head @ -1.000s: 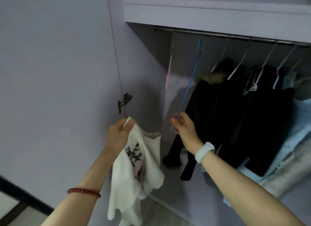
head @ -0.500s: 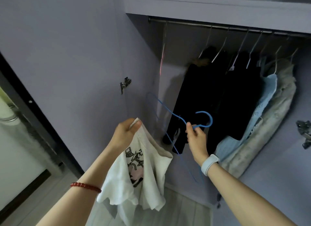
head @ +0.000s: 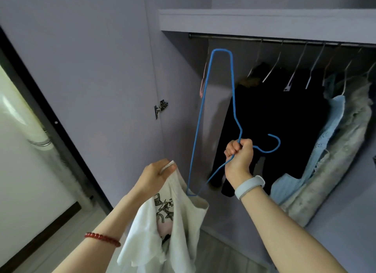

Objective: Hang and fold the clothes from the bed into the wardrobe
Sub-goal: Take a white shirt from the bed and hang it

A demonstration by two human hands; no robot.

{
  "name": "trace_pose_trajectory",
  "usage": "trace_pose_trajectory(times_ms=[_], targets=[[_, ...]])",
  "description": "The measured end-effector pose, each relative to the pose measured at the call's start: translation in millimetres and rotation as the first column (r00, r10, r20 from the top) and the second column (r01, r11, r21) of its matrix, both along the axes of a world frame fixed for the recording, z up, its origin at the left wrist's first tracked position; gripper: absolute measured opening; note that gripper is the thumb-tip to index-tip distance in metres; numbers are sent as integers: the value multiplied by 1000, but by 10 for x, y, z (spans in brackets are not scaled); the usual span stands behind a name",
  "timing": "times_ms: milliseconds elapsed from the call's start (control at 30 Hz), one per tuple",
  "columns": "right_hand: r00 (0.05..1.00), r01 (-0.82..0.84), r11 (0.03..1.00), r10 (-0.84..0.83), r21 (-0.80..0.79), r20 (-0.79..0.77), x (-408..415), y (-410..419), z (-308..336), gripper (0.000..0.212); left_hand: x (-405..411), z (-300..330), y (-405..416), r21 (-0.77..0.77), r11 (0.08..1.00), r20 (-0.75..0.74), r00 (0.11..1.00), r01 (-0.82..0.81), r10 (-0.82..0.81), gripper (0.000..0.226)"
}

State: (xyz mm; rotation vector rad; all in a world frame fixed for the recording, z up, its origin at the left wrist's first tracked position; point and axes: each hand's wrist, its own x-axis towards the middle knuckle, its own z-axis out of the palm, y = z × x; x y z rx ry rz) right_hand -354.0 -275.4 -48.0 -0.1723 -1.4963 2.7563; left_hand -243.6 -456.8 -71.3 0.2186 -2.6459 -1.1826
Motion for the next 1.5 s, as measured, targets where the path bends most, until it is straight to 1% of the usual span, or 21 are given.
trace_pose_trajectory(times_ms=[100, 233, 300, 367, 467, 600, 733, 833, 900, 967, 1033, 1100, 1133, 1167, 1233, 1267, 1300, 1367, 1433, 1500], targets=[[998, -12, 997, 16, 81, -53, -35, -85, 82, 34, 40, 95, -24, -15, 1000, -25, 1000, -1, 0, 31], [997, -54, 976, 66, 212, -50, -2, -217, -52, 36, 57, 308, -3, 64, 995, -135, 987, -75, 83, 38], [993, -74, 936, 103, 344, -66, 59, -208, -179, 35, 78, 445, 7, 132, 984, -197, 970, -121, 145, 40], [978, -85, 867, 166, 491, -125, 76, -152, -297, 35, 124, 555, -22, 232, 961, -237, 949, -153, 208, 40], [951, -84, 792, 244, 605, -188, 2, -72, -354, 33, 193, 632, -94, 325, 926, -235, 932, -192, 276, 30], [924, -81, 723, 313, 686, -221, -51, -81, -287, 24, 238, 586, -170, 362, 889, -207, 905, -281, 371, 17], [874, 30, 659, 347, 752, -340, -159, -71, -97, 14, 287, 522, -252, 439, 843, -196, 882, -311, 428, 21], [847, 27, 628, 399, 778, -351, -173, -91, 42, 12, 318, 487, -287, 544, 780, -168, 871, -309, 462, 23], [844, 41, 609, 403, 792, -353, -165, -112, 76, 13, 341, 473, -283, 616, 731, -149, 868, -294, 474, 24], [850, 44, 581, 406, 813, -336, -180, -137, 86, 13, 352, 452, -282, 669, 690, -138, 867, -275, 479, 30], [865, 1, 542, 421, 840, -274, -223, -174, 59, 16, 355, 438, -280, 706, 658, -132, 864, -262, 485, 34], [892, -50, 503, 412, 863, -188, -293, -187, -2, 24, 351, 436, -243, 721, 644, -129, 863, -256, 488, 32], [905, -91, 500, 402, 861, -138, -322, -193, -43, 26, 349, 436, -212, 721, 645, -129, 867, -252, 482, 28], [918, -142, 526, 387, 838, -87, -342, -192, -85, 26, 340, 440, -178, 715, 657, -132, 877, -239, 462, 25], [945, -254, 663, 326, 704, 35, -323, -203, -197, 17, 331, 432, -100, 675, 710, -135, 912, -201, 386, 29], [956, -267, 733, 282, 626, 78, -298, -219, -256, 18, 322, 417, -69, 646, 744, -140, 931, -171, 336, 34], [967, -247, 790, 240, 561, 89, -273, -238, -305, 22, 307, 406, -42, 619, 770, -142, 942, -155, 304, 33], [981, -190, 857, 181, 479, 64, -230, -286, -385, 21, 286, 412, 26, 592, 791, -157, 940, -156, 303, 20], [983, -183, 869, 177, 459, 57, -178, -324, -424, 16, 283, 454, 73, 576, 798, -186, 922, -178, 339, 25], [973, -220, 828, 223, 516, 57, -130, -329, -463, 13, 294, 474, 24, 608, 768, -207, 893, -203, 400, 25]])
